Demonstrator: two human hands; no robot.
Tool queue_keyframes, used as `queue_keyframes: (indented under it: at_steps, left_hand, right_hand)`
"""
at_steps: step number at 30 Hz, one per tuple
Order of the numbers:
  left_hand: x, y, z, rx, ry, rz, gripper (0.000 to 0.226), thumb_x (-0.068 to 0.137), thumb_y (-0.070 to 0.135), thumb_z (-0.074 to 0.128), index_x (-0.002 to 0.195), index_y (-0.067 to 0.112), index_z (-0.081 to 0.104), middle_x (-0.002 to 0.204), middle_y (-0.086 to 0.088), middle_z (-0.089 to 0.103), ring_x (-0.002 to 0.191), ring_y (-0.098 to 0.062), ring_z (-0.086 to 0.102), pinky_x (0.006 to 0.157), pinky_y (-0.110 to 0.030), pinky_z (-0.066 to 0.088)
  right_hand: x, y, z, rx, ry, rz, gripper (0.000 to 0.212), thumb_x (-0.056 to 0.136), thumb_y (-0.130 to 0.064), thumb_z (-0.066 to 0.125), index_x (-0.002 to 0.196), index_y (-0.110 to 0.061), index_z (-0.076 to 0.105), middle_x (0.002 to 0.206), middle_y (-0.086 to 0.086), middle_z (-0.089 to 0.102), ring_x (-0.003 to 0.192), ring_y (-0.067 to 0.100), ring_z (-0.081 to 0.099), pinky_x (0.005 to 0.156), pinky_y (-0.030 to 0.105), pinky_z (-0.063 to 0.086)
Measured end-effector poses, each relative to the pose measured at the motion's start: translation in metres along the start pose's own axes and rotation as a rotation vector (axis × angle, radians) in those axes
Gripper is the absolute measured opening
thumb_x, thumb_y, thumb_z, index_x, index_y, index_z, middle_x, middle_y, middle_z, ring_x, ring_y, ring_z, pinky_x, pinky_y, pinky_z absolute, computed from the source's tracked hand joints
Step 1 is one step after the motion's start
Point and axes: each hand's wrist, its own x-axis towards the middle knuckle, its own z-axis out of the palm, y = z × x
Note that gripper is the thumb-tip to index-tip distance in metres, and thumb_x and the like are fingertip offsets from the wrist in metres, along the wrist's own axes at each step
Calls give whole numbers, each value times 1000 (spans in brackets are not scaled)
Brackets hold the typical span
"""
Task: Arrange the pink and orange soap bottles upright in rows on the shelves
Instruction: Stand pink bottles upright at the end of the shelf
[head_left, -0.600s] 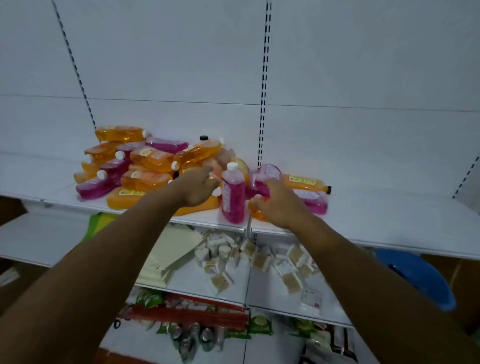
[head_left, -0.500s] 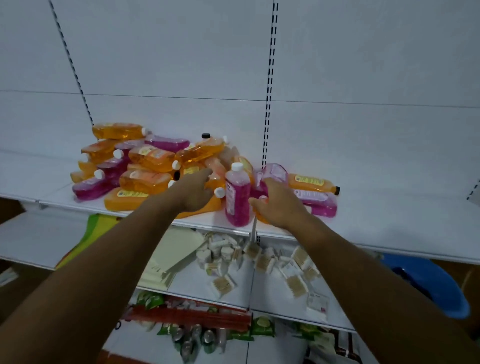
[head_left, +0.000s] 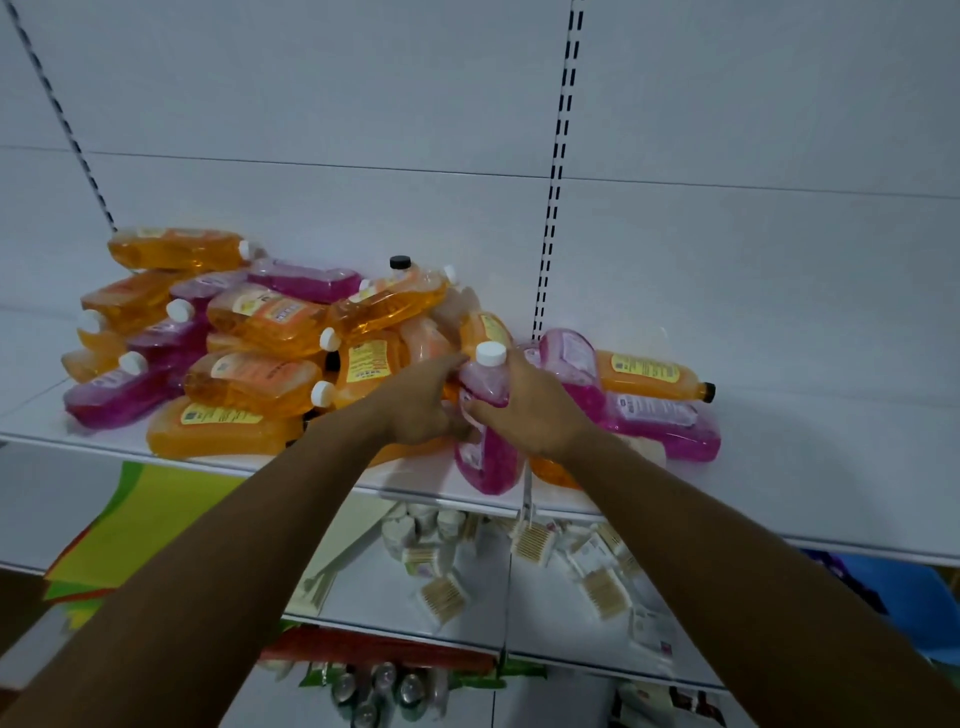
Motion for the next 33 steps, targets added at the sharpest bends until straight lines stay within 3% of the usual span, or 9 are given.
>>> queue_keyframes:
  at_steps: [3, 7, 13, 16, 19, 22, 27, 30, 33]
  left_hand:
    - [3, -2, 1, -77, -6, -20, 79, 72, 23, 83, 139, 26, 40, 130, 3, 56, 114, -15, 54, 84, -25, 48]
    - [2, 10, -5, -122, 6, -31, 90, 75, 38, 79, 148, 22, 28, 135, -1, 54, 105, -12, 56, 71, -18, 49]
    - [14, 53, 2, -123, 41, 68, 98, 73, 57, 71, 151, 23, 22, 141, -1, 49, 114, -11, 51, 80, -20, 46]
    - [24, 86, 19, -151, 15, 154, 102, 72, 48, 77, 151, 22, 16, 137, 6, 48, 119, -13, 51, 82, -14, 46]
    - [39, 110, 50, -123, 32, 260, 107, 69, 42, 83, 149, 22, 15, 137, 1, 47, 119, -16, 53, 86, -20, 49]
    - [53, 129, 77, -293, 37, 216, 96, 71, 28, 84, 144, 20, 22, 132, 2, 48, 104, -8, 55, 64, -9, 48]
    - [85, 168, 116, -773, -111, 103, 48, 81, 11, 73, 119, 23, 47, 113, -8, 64, 91, -19, 67, 70, -29, 59]
    - [107, 199, 143, -905, -196, 51, 32, 85, 3, 64, 109, 22, 55, 104, -12, 66, 83, -27, 70, 73, -46, 60]
    - [135, 230, 177, -938, -280, 55, 35, 82, 1, 60, 116, 11, 57, 109, -17, 66, 90, -37, 69, 76, -56, 57]
  right_hand:
    - [4, 4, -5, -25, 31, 1, 63, 80, -41, 73, 132, -18, 46, 120, 0, 62, 107, 19, 60, 89, 37, 52]
    - [5, 0, -30, 20, 117, 50, 55, 80, -39, 72, 127, -17, 53, 112, -3, 62, 99, 17, 61, 77, 32, 52]
    - [2, -8, -86, 167, 331, 207, 32, 80, -44, 69, 97, -18, 62, 91, 0, 69, 78, 18, 69, 71, 37, 60]
    - [-6, 2, -112, 302, 403, 335, 30, 79, -39, 71, 91, -12, 65, 80, 7, 73, 65, 21, 72, 61, 38, 61]
    - [-20, 20, -133, 415, 467, 438, 35, 79, -36, 72, 98, -7, 66, 83, 10, 74, 63, 21, 72, 54, 31, 59]
    - [-38, 39, -158, 438, 502, 461, 47, 79, -50, 71, 99, -7, 65, 86, 11, 72, 70, 24, 73, 64, 40, 61]
    - [-75, 75, -209, 293, 486, 460, 59, 91, -66, 42, 112, -13, 57, 103, 5, 64, 91, 23, 67, 79, 37, 57]
    - [-92, 107, -238, 468, 429, 414, 47, 94, -55, 48, 121, -16, 51, 108, 2, 61, 99, 24, 62, 86, 39, 51]
    - [-110, 141, -269, 592, 479, 373, 42, 89, -36, 65, 124, -15, 52, 106, 6, 64, 92, 22, 66, 73, 37, 55]
